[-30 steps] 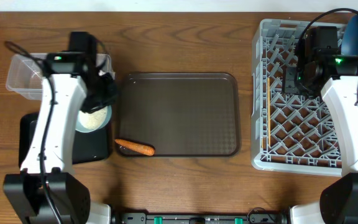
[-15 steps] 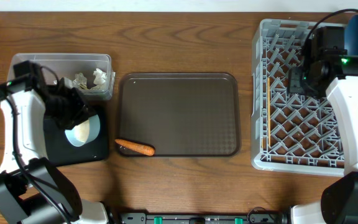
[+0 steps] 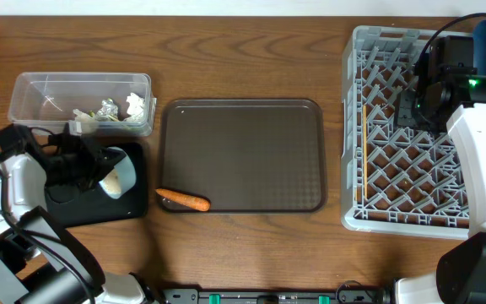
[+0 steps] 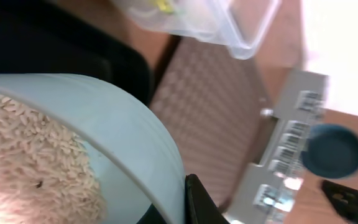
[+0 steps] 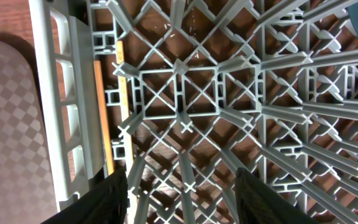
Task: Sort waste into correct bins and load items into the dishwasher rack
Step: 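Carry the rice bowl left and tip the rice onto the black tray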
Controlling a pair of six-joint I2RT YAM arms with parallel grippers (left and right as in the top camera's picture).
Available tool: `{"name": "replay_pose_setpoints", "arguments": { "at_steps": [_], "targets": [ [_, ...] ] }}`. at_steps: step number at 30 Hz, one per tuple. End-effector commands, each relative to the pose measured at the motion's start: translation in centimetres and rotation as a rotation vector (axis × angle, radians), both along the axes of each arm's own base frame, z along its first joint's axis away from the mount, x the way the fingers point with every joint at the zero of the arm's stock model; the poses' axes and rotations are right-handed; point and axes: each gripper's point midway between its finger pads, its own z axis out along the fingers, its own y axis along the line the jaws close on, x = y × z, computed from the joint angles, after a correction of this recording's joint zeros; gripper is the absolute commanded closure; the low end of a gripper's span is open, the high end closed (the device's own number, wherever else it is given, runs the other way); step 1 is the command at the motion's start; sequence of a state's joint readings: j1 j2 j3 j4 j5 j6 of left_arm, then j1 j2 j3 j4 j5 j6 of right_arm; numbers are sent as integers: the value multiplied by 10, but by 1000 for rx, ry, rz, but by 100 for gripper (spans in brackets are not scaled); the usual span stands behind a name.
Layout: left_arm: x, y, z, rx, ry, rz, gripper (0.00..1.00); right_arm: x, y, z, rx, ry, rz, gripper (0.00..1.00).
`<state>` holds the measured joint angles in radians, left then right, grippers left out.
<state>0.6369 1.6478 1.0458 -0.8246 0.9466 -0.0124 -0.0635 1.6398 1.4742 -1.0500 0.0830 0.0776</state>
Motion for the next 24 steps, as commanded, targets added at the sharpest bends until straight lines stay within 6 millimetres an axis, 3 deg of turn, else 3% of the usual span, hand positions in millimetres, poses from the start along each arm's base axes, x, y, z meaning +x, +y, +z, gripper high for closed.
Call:
{"name": "replay_pose_setpoints", "arguments": {
  "at_steps": [1, 8, 24],
  "targets": [
    [8, -8, 23, -112, -148, -26, 94, -1, -3, 8, -13, -23, 3, 45],
    [13, -14, 47, -171, -315, -73, 94, -1, -3, 8, -13, -22, 3, 45],
    [13, -14, 50, -150, -364, -97, 94, -2, -3, 8, -13, -19, 3, 45]
  ]
}}
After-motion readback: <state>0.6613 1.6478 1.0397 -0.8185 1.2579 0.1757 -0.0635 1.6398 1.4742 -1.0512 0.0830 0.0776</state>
